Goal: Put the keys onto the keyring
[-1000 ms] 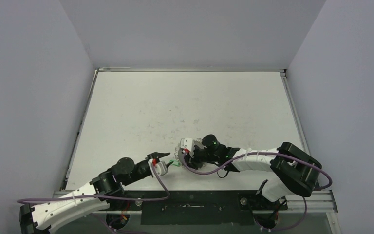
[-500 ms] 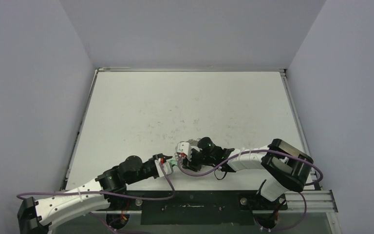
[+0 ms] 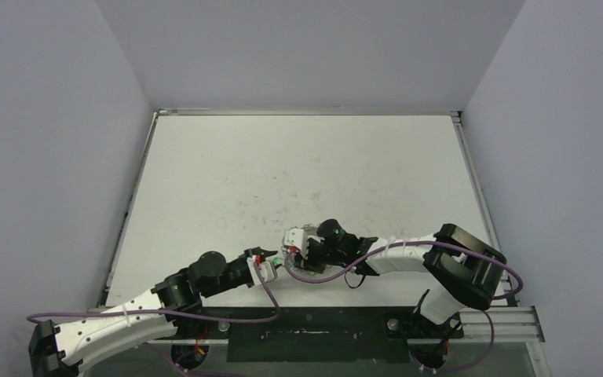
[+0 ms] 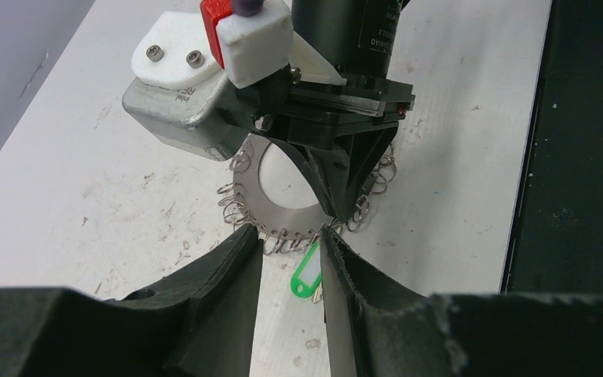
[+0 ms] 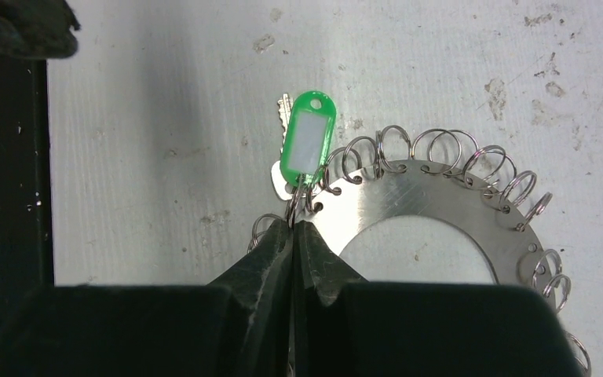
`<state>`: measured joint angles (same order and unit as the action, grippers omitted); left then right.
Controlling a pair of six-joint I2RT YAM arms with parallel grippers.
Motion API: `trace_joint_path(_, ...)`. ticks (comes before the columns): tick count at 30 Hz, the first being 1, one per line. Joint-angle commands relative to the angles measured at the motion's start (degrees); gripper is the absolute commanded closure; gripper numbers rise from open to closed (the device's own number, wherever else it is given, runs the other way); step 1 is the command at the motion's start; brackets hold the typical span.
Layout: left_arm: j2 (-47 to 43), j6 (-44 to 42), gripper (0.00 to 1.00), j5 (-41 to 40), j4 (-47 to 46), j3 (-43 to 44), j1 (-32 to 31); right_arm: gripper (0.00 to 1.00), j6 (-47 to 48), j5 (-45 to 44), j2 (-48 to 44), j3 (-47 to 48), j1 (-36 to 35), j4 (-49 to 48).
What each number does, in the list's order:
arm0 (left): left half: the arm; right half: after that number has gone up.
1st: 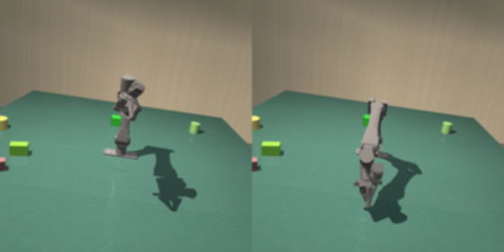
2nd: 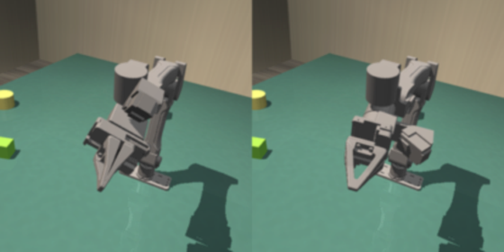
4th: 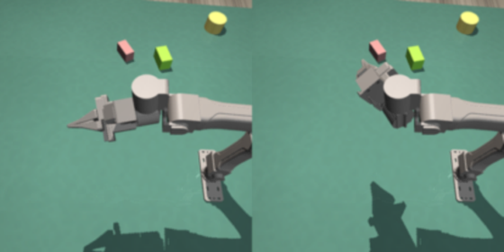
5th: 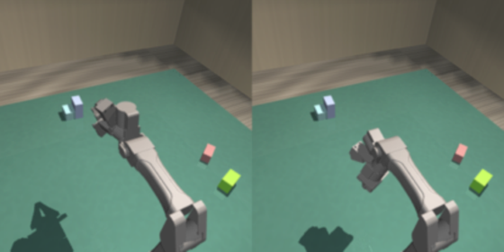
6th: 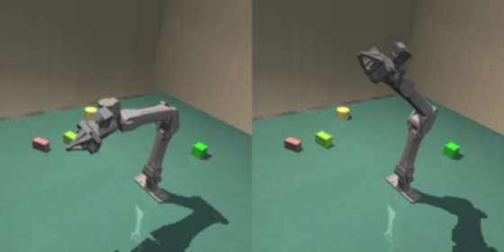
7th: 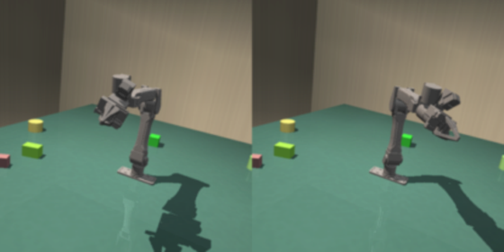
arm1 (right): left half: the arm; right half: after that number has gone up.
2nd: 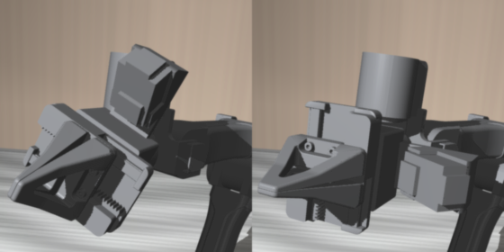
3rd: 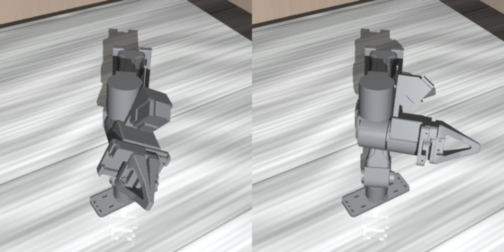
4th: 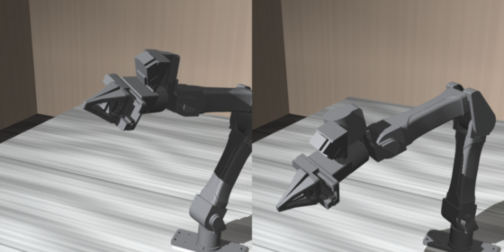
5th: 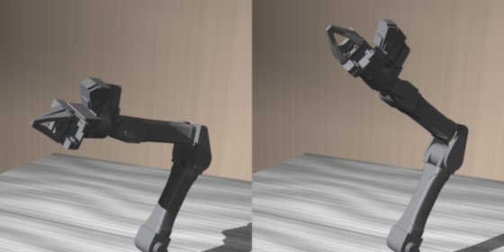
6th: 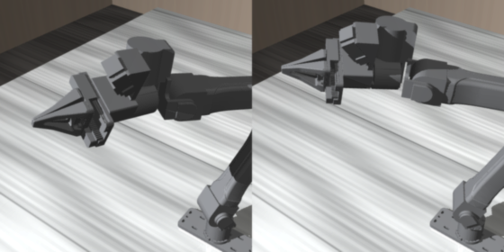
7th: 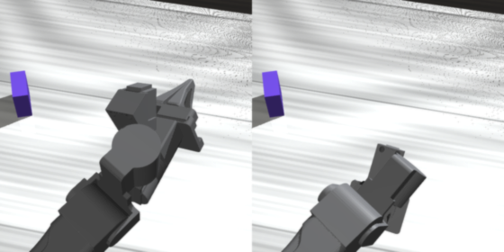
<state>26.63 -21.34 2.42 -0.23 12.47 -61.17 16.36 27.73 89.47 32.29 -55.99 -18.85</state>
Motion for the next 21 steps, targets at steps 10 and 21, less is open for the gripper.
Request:
trace_joint_path(10, -0.8, 1.0, 0.69, 2.7, -3.0, 0.1, -0.3, 1.0, 4.1, 4.5, -11.6, -1.2, -0.5, 3.7)
trace_joint_path(21, -0.9, 1.6, 0.69, 3.2, -2.8, 0.1, -0.3, 0.75, 5.9, -0.2, -9.2, 0.9, -1.4, 4.6)
